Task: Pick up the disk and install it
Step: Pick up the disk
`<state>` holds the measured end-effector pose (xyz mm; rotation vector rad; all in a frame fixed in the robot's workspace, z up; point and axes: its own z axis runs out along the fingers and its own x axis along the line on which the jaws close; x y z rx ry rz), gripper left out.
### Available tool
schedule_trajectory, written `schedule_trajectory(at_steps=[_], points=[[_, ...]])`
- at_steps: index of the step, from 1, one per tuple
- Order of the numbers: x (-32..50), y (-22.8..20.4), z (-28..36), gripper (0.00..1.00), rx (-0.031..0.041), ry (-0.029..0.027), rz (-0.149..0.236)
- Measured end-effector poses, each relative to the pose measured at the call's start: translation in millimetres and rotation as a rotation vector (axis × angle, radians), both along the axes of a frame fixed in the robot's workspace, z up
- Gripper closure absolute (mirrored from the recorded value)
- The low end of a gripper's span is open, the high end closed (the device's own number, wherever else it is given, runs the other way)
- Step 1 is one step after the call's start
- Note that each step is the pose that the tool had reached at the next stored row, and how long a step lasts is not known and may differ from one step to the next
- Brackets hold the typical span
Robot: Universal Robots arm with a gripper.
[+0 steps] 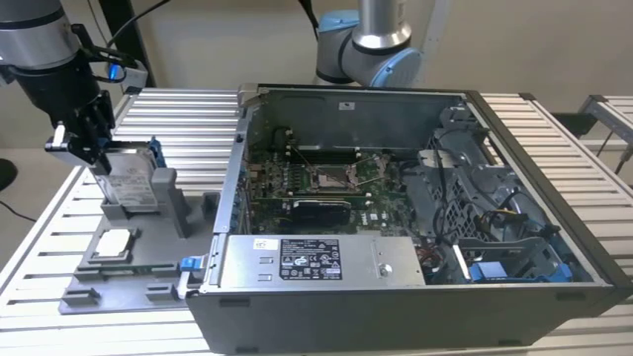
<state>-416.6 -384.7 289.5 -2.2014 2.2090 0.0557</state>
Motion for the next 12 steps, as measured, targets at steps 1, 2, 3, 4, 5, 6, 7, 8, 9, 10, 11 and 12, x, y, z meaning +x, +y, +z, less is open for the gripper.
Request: schedule_trajectory(at_steps=[1, 2, 3, 4, 5, 6, 7, 8, 9, 10, 11, 12], points=[[0.1, 0.0, -1.0, 1.00, 0.0002, -0.0012, 0.000], [0.0, -0.1, -1.4, 1.00, 0.0001, -0.0014, 0.000], [0.0, -0.1, -1.4, 1.00, 0.0000, -0.0013, 0.000], [0.0, -0.1, -1.4, 1.00, -0.0001, -0.0012, 0.000], [0.0, -0.1, -1.4, 1.00, -0.0001, -0.0012, 0.000], [0.0, -0.1, -1.4, 1.00, -0.0001, -0.0013, 0.000], [0.1, 0.0, -1.5, 1.00, 0.0001, -0.0015, 0.000], [0.1, -0.1, -1.5, 0.00, 0.0000, -0.0013, 0.000], [0.0, -0.1, -1.5, 0.00, 0.0000, -0.0013, 0.000], [0.1, 0.0, -1.4, 0.00, 0.0001, -0.0015, 0.000], [0.0, -0.1, -0.9, 0.00, 0.0000, -0.0014, 0.000], [0.1, -0.1, -0.5, 0.00, 0.0001, -0.0015, 0.000]])
